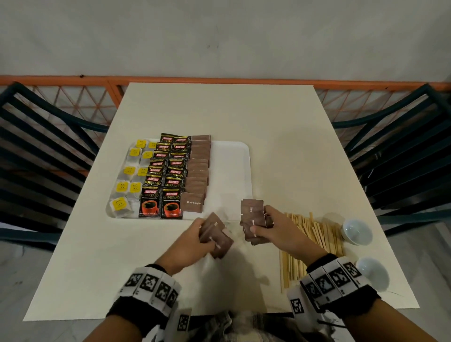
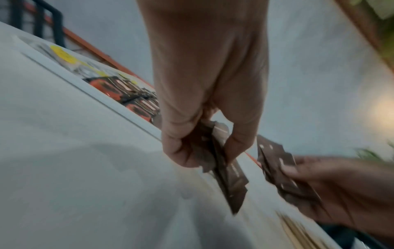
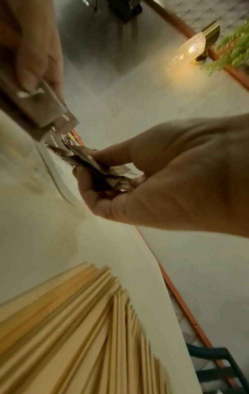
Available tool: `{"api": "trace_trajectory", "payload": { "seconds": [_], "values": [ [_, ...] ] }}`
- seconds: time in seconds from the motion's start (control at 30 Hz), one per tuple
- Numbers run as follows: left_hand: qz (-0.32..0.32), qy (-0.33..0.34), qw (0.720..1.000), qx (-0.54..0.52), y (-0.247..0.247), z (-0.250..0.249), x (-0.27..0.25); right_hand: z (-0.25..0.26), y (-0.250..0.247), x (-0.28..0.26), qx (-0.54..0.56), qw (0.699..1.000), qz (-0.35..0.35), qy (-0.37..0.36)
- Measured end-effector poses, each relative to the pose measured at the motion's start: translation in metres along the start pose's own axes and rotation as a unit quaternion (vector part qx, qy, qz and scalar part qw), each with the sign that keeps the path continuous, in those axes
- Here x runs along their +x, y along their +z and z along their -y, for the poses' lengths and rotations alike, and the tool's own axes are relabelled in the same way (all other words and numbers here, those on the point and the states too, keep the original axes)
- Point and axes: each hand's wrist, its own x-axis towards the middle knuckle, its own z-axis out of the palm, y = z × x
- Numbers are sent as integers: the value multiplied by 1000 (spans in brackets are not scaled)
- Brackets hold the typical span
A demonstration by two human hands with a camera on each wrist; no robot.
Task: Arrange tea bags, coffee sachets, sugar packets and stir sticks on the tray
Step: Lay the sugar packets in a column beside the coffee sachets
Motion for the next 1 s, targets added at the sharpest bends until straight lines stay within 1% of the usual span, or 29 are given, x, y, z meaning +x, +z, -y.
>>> {"api": "trace_trajectory", "payload": {
  "seconds": [0.03, 0.1, 0.2, 0.27, 0.4, 0.47, 0.53, 0.6, 0.67, 0.77, 0.8, 0.87, 0.93, 1.0],
  "values": [
    [-4, -2, 998, -60, -5, -4, -1, 3, 3, 2, -2, 1000, 0, -2],
    [-9, -4, 989, -146, -13, -10, -3, 8, 12, 7, -22, 1000, 5, -8],
    [-17, 0, 976, -216, -12, -13, -6, 18, 31, 12, -27, 998, 53, -10],
    [-28, 8, 973, -228, -8, -14, -8, 24, 45, 15, -4, 996, 91, -13],
    [-58, 24, 969, -238, -7, -16, -13, 33, 70, 15, 72, 988, 133, -13],
    [-68, 31, 971, -229, -9, -18, -17, 36, 80, 12, 47, 986, 159, -29],
    [-80, 46, 970, -226, -11, -21, -21, 36, 88, 12, 27, 988, 148, -45],
    [-112, 53, 963, -240, -14, -24, -23, 34, 94, 15, 34, 987, 143, -60],
    [-137, 52, 951, -273, -19, -23, -24, 35, 97, 17, 54, 985, 148, -68],
    [-145, 67, 929, -334, -27, -19, -27, 41, 101, 18, 101, 981, 155, -66],
    [-149, 64, 916, -368, -29, -16, -29, 43, 102, 18, 122, 977, 162, -60],
    [-135, 60, 890, -432, -32, -8, -33, 46, 109, 20, 153, 971, 180, -47],
    [-109, 47, 868, -482, -34, -3, -37, 48, 120, 22, 136, 970, 195, -51],
    [-102, 16, 846, -523, -39, 2, -40, 48, 132, 25, 45, 976, 193, -87]
  ]
}}
